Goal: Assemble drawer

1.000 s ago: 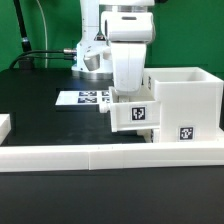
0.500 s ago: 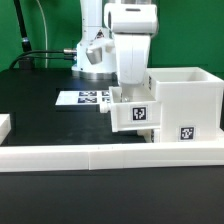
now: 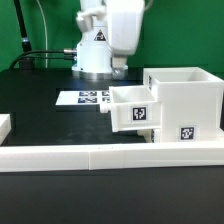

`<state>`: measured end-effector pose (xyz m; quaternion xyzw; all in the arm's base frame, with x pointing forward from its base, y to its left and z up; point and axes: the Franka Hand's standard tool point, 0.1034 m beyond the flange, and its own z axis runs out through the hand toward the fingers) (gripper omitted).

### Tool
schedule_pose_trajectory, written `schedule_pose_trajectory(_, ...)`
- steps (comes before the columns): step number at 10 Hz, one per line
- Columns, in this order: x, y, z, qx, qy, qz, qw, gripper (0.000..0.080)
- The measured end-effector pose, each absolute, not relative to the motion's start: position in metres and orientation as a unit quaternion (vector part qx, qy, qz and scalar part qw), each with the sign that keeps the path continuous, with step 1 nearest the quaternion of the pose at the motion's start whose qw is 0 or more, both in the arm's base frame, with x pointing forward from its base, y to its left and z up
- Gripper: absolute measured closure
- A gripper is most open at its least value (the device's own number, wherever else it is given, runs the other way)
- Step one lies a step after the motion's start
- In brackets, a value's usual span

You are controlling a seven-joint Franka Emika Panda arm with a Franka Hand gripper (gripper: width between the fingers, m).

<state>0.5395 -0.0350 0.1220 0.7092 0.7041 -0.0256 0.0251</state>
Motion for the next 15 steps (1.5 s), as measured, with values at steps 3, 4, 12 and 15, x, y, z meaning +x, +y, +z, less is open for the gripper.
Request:
schedule_pose_trajectory(3,0.532,-0.067,0.108,0.705,0.709,-0.027,0.016,0.015)
schedule_pose_trajectory(4,0.532,-0.066,0.108,0.704,0.71,-0.027,0.016,0.015)
schedule_pose_trajectory(12,0.535,-0.059,0.059,0.712,0.694,0.036,-0.104,0.015)
schedule_pose_trajectory(15,0.538,-0.03,0.06,0.734,0.67,0.032,-0.109,0.015)
